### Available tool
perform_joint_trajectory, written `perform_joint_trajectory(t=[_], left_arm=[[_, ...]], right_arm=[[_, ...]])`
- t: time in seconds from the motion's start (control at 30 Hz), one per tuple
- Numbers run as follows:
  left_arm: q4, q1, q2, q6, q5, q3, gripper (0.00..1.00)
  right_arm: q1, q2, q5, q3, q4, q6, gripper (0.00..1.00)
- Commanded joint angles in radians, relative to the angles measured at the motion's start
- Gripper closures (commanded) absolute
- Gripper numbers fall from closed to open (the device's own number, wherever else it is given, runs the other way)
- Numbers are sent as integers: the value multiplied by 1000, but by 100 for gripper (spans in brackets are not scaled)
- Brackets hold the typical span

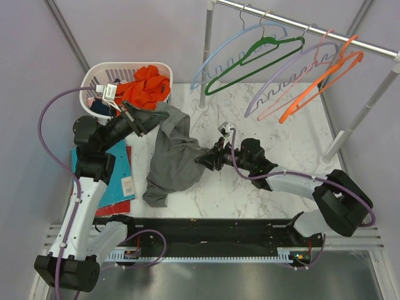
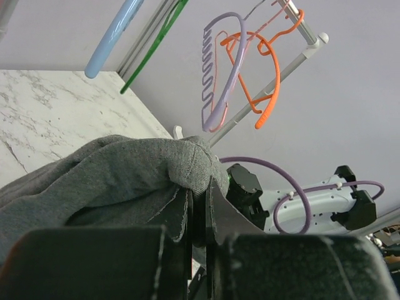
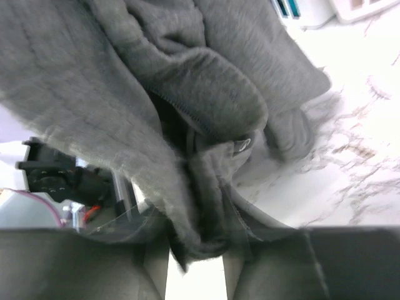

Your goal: Place the shorts on the hanger

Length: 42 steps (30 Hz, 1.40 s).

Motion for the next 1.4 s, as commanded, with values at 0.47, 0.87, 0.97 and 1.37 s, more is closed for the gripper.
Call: perform_joint_trajectory(t=[0.47,0.87,0.97,1.37], left_arm=[[-159,23,-3,167,40,-157,89],[-1262,23,112,1892,75,26,46],[-1319,20,97,2053,91,-42,6],[-790,-443,46,1807,-70,-247,3]], right_arm=[[-83,-665,574,162,-1018,-165,100],[-86,-705,373,141,-1242,-1176,100],[-81,-688,275,105,-1270,-1290,100],[-40,-616,215,11,-1332,-1421,97]])
